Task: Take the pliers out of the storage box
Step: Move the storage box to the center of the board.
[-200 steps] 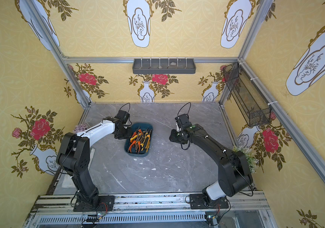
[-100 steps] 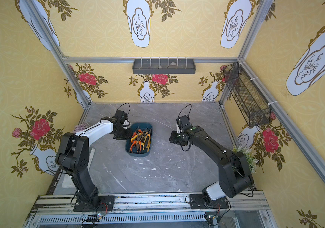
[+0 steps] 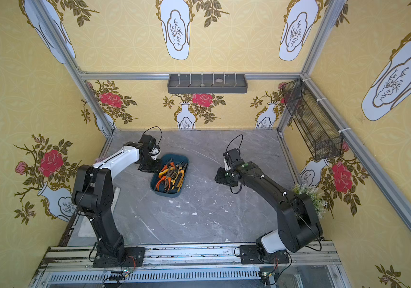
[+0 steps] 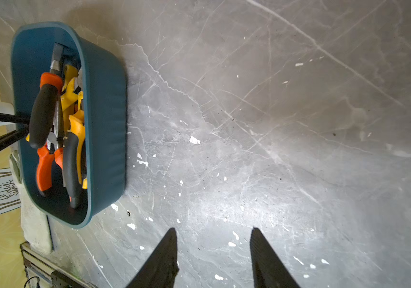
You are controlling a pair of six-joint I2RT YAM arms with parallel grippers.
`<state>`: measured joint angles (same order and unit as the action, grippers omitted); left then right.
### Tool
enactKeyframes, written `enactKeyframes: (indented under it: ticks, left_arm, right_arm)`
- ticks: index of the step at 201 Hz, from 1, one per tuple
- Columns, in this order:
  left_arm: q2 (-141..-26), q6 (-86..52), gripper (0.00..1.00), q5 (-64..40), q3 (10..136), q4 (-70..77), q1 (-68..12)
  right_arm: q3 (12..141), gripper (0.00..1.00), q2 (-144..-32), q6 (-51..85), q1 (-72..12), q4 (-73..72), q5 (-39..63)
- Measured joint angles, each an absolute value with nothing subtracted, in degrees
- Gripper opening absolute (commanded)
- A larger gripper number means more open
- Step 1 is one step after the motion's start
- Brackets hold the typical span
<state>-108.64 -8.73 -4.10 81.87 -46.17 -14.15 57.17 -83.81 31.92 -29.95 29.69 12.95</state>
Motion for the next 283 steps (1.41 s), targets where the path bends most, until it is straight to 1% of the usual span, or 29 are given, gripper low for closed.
enactKeyframes:
  ticks: [89,189,241,272,283]
  left_arm:
    - [-107.9,-7.7,0.0,-4.5,80.8,-48.5,-6.6]
    - [-109.2,-5.8,0.0,-3.4,83.3,-50.7,-3.1]
    - [-110.5,-5.6,0.11,-3.7,83.8,-51.0,-2.5]
    - [-110.2,-6.2,0.26,-3.4,84.1,-50.9,-2.4]
    - [-109.8,-6.2,0.34,-3.4,84.2,-50.6,-2.3]
  right_arm:
    - [57.0,0.48,-84.4,32.1,-30.0,29.5,13.8]
    - [55.9,0.49,-84.2,32.9,-30.0,29.5,14.3]
    - [55.7,0.49,-84.1,32.9,-30.0,29.5,14.3]
    - [55.6,0.5,-84.0,32.9,-30.0,29.5,14.3]
    - [55.6,0.5,-84.0,32.9,-30.0,29.5,14.3]
